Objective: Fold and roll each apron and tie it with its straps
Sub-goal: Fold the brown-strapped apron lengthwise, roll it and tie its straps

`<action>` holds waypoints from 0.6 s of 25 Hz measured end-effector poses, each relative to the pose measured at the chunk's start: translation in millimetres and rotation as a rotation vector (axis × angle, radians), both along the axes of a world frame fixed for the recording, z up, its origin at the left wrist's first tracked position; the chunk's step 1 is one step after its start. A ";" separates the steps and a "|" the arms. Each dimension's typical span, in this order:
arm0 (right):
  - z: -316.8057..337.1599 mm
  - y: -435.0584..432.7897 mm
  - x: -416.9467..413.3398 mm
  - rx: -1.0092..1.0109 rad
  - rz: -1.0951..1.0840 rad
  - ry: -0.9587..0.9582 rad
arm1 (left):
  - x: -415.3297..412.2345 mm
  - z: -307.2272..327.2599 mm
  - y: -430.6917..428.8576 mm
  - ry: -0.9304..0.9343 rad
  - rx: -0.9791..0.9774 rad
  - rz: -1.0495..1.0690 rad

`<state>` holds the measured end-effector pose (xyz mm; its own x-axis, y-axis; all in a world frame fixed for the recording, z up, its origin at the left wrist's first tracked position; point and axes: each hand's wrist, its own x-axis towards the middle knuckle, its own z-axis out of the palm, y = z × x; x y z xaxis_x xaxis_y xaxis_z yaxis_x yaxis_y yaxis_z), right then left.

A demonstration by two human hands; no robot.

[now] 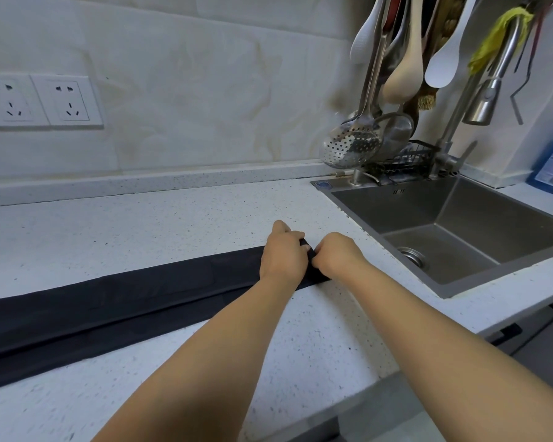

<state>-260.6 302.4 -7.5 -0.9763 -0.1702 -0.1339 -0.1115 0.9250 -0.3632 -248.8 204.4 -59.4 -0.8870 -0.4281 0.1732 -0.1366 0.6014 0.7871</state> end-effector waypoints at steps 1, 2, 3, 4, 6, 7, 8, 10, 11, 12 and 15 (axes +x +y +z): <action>0.5 -1.3 3.1 0.015 0.022 0.036 | 0.4 0.5 1.6 -0.004 0.020 0.037; 0.2 -3.2 7.4 0.020 0.041 0.074 | 3.0 2.7 3.3 -0.016 -0.027 0.061; -1.6 -5.7 11.5 0.019 0.060 0.124 | 6.1 6.2 4.6 -0.026 -0.058 0.076; -3.9 -7.6 14.3 0.013 0.099 0.173 | 8.7 8.7 5.1 -0.038 -0.142 0.068; -7.8 -10.4 21.2 0.031 0.186 0.237 | 13.2 10.8 4.9 -0.100 -0.356 0.054; -7.6 -9.8 23.9 0.049 0.226 0.243 | 12.5 13.3 1.2 -0.119 -0.388 0.030; -8.2 -9.8 25.2 0.077 0.279 0.265 | 12.7 19.0 -4.5 -0.142 -0.371 -0.008; -9.2 -10.0 32.8 0.136 0.322 0.324 | 12.0 24.4 -17.6 -0.201 -0.334 -0.127; -8.3 -9.7 33.8 0.130 0.318 0.325 | 13.5 24.4 -22.2 -0.207 -0.337 -0.187; -5.5 -9.5 31.6 0.146 0.330 0.307 | 16.1 23.2 -24.2 -0.194 -0.345 -0.235; 0.6 -9.4 13.1 0.122 0.292 0.124 | 26.8 3.0 -22.1 -0.070 -0.409 -0.230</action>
